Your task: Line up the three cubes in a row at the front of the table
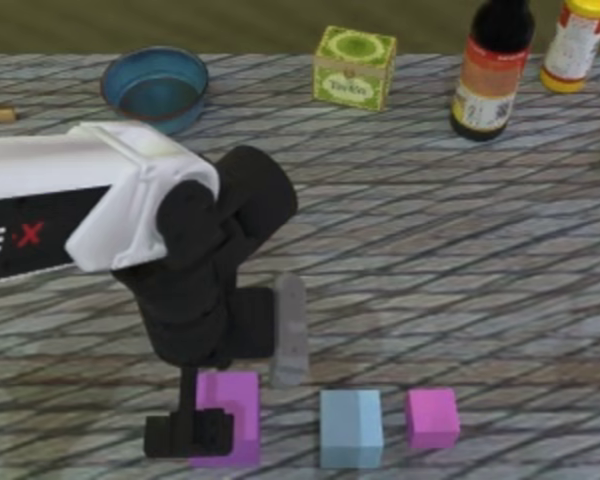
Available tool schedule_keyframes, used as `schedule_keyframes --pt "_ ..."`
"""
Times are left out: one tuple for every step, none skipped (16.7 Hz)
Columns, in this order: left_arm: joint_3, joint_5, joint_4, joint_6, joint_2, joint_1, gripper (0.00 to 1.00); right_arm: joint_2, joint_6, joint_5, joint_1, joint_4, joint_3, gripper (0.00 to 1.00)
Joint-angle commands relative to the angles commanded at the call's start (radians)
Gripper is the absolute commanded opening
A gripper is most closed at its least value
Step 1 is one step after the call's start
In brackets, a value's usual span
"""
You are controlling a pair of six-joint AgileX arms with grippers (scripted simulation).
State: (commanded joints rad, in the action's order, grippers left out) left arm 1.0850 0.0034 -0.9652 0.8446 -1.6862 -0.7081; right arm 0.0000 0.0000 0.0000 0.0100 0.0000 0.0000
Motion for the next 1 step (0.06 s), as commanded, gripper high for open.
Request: schedule_keyframes --pt "0.002 0.0 -0.003 0.0 0.002 0.0 1.0 0.0 0.0 0.0 0.0 0.0 0.0 1.0"
